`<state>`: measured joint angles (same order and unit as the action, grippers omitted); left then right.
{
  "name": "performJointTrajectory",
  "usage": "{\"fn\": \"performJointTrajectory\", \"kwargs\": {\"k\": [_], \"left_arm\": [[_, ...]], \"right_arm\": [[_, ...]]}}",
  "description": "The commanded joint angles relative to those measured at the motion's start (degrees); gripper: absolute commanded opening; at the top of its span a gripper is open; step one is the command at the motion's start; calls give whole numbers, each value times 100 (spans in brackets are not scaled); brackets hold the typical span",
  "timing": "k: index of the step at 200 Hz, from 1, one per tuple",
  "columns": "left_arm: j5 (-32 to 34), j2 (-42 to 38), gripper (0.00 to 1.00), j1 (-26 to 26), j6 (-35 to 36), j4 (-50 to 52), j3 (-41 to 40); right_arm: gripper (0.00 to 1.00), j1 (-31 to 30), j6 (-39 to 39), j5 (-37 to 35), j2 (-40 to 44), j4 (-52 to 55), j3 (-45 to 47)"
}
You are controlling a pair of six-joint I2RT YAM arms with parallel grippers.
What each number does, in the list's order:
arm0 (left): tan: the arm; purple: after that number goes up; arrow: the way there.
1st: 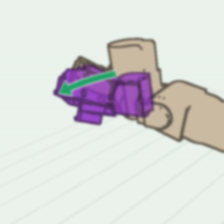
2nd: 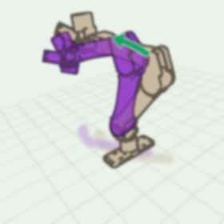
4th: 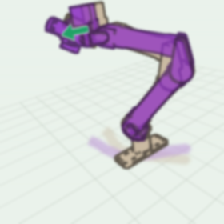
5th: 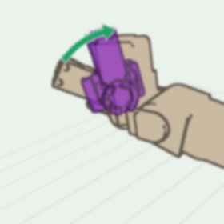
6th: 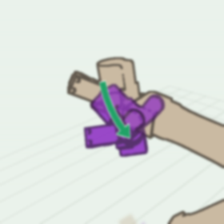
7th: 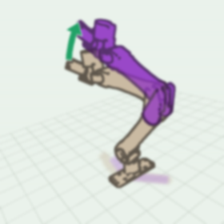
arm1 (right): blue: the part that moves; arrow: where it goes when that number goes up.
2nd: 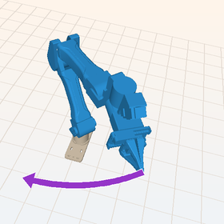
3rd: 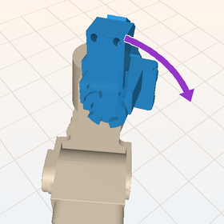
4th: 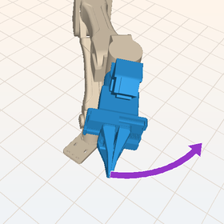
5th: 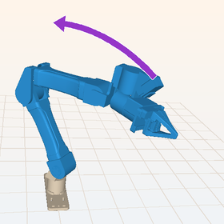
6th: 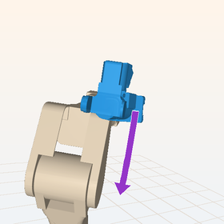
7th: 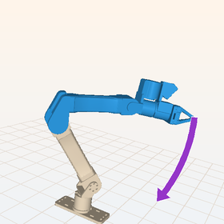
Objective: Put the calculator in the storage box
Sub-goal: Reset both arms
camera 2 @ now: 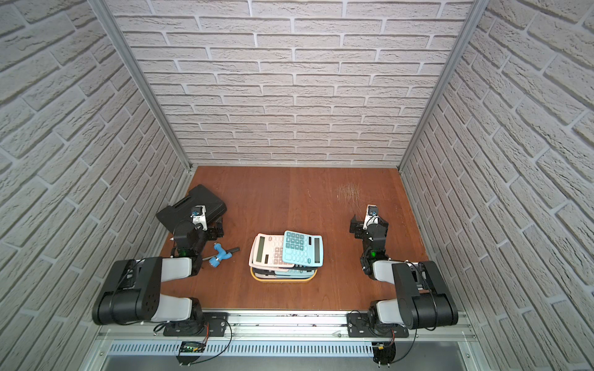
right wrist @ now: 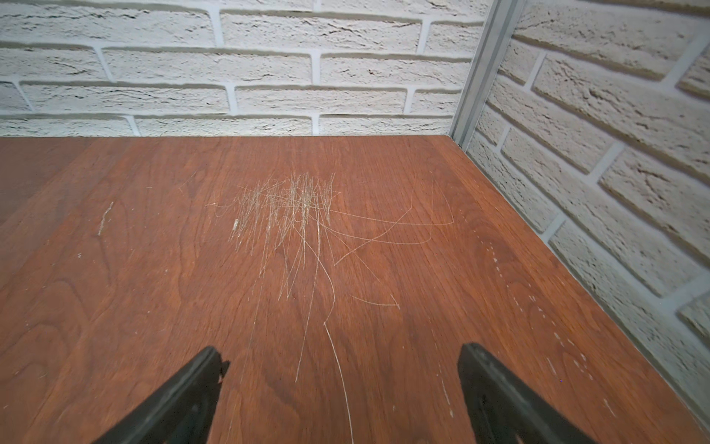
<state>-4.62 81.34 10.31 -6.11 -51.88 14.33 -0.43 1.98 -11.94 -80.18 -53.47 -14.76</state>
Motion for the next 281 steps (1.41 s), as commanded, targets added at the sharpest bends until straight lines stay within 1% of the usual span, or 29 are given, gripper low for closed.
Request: {"fn": "performJointTrajectory", "kwargs": {"k": [1, 14, 19, 23, 26, 33, 38, 41, 45, 53, 59, 78, 100, 116, 281], "left_arm": [[-150, 180, 98, -62, 148, -510, 175], [-49, 352, 98, -135, 212, -558, 227], [-12, 445, 98, -180, 252, -564, 257], [4, 541, 98, -214, 286, -571, 298], [-40, 629, 98, -235, 319, -584, 336], [-314, 790, 98, -246, 427, -552, 459], [-541, 773, 98, -267, 552, -325, 601], [-557, 735, 98, -303, 630, 29, 703], [-406, 739, 98, -384, 676, 226, 812], [-184, 756, 98, -450, 668, -10, 711], [-110, 742, 98, -458, 638, 51, 727], [-115, 752, 98, -464, 655, 159, 793], [-143, 752, 98, -460, 635, 178, 805], [-143, 752, 98, -446, 635, 178, 800], [-132, 752, 98, -458, 637, 196, 810]], "right_arm": [[99, 7, -163, 235, -509, -802, -1], [99, 8, -202, 310, -988, -1357, -30], [99, 8, -237, 373, -1024, -1433, -59], [99, 8, -241, 411, -952, -1207, -115], [99, 7, -236, 401, -875, -831, -186], [99, 4, -209, 349, -691, -200, -386], [99, 4, -198, 317, -633, 107, -523], [99, 3, -198, 324, -659, 140, -580], [99, 1, -202, 327, -735, 114, -638], [99, -1, -198, 337, -872, -118, -639], [99, 0, -200, 297, -902, -254, -575], [99, 0, -189, 280, -799, 71, -658], [99, 3, -198, 274, -877, -192, -597], [99, 0, -193, 285, -833, -77, -615], [99, 2, -198, 276, -858, -145, -598]]}}
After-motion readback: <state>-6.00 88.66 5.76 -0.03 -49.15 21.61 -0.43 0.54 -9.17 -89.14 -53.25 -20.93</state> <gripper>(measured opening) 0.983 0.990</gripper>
